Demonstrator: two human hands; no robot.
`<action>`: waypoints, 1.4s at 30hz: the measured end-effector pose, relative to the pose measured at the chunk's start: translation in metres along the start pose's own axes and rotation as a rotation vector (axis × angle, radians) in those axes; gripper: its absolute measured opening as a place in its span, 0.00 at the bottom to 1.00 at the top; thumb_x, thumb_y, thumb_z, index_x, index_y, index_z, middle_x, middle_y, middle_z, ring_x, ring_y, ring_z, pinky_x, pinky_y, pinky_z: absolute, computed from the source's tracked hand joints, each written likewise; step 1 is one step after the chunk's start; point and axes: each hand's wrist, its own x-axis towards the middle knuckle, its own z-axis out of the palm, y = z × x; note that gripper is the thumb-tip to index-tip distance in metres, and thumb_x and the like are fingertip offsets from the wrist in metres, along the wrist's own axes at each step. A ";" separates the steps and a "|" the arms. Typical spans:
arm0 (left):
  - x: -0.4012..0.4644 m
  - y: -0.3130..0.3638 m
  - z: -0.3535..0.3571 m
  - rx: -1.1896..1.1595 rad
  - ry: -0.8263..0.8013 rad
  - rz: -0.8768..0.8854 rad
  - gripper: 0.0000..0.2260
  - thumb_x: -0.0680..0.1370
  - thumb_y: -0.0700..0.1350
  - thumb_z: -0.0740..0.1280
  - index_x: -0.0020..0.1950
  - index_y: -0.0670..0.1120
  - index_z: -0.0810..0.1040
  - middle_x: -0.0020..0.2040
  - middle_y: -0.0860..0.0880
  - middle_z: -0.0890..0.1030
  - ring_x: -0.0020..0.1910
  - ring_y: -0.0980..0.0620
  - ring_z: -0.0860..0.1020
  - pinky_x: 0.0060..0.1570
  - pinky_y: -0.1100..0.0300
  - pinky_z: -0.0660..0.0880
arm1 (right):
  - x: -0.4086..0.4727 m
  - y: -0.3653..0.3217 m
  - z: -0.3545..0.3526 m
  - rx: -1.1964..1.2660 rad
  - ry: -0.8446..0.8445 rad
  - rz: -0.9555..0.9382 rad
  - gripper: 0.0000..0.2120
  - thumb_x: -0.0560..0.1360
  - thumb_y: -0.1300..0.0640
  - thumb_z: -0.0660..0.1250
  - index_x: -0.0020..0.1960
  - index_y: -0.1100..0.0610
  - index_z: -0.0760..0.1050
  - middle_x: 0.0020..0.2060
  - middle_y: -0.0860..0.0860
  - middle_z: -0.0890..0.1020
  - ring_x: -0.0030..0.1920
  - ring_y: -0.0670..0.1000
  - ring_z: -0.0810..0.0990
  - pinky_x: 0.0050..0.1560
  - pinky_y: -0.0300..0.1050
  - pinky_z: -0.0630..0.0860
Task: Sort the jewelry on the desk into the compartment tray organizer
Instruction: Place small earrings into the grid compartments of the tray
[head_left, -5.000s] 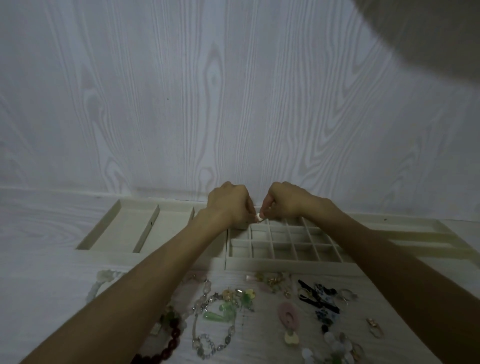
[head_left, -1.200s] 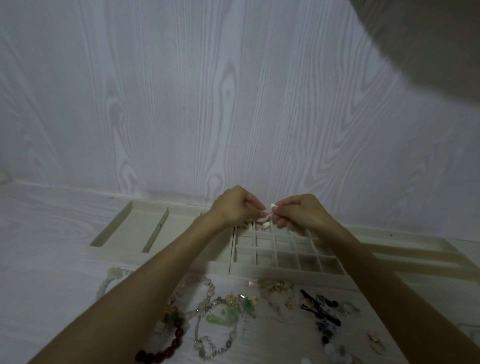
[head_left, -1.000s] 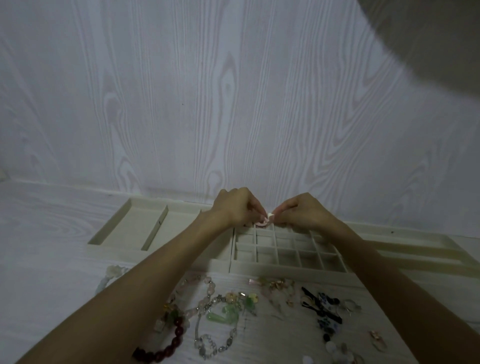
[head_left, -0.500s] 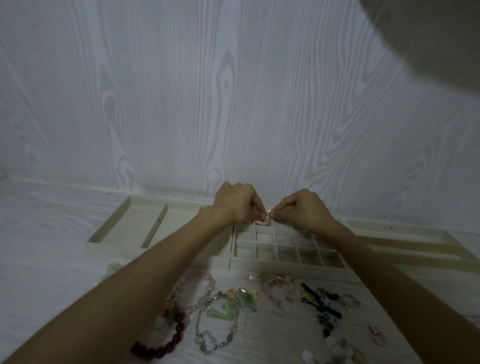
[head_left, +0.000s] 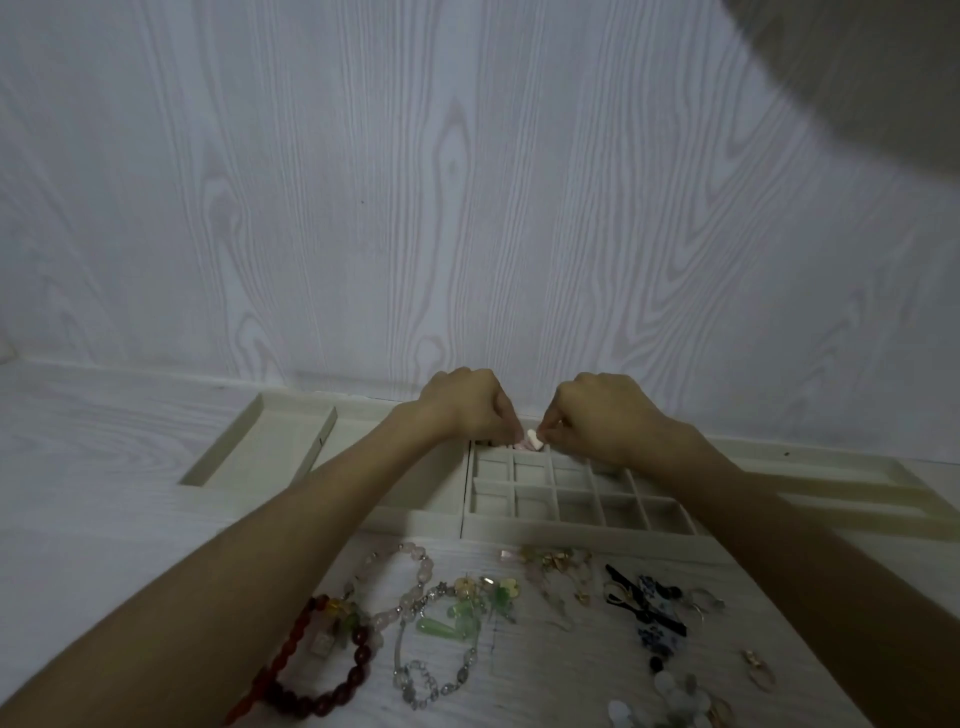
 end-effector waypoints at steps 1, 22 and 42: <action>0.000 0.000 0.001 -0.004 0.009 -0.008 0.08 0.73 0.52 0.70 0.51 0.55 0.85 0.47 0.58 0.83 0.50 0.56 0.78 0.44 0.63 0.69 | 0.002 -0.002 -0.001 -0.051 0.008 -0.016 0.11 0.75 0.47 0.65 0.52 0.49 0.82 0.48 0.48 0.84 0.46 0.50 0.81 0.40 0.41 0.69; -0.002 0.004 -0.003 0.271 -0.059 0.211 0.22 0.77 0.38 0.61 0.66 0.58 0.74 0.63 0.51 0.72 0.59 0.49 0.66 0.56 0.58 0.66 | -0.022 0.004 0.001 0.103 0.004 0.041 0.19 0.76 0.64 0.57 0.58 0.48 0.79 0.48 0.50 0.81 0.41 0.49 0.72 0.41 0.40 0.63; -0.013 -0.004 -0.007 0.109 0.019 0.225 0.18 0.78 0.38 0.60 0.56 0.58 0.81 0.57 0.52 0.76 0.55 0.51 0.67 0.53 0.56 0.68 | -0.015 0.013 0.007 0.440 0.027 0.151 0.18 0.74 0.66 0.60 0.51 0.47 0.83 0.53 0.51 0.82 0.41 0.49 0.79 0.39 0.39 0.73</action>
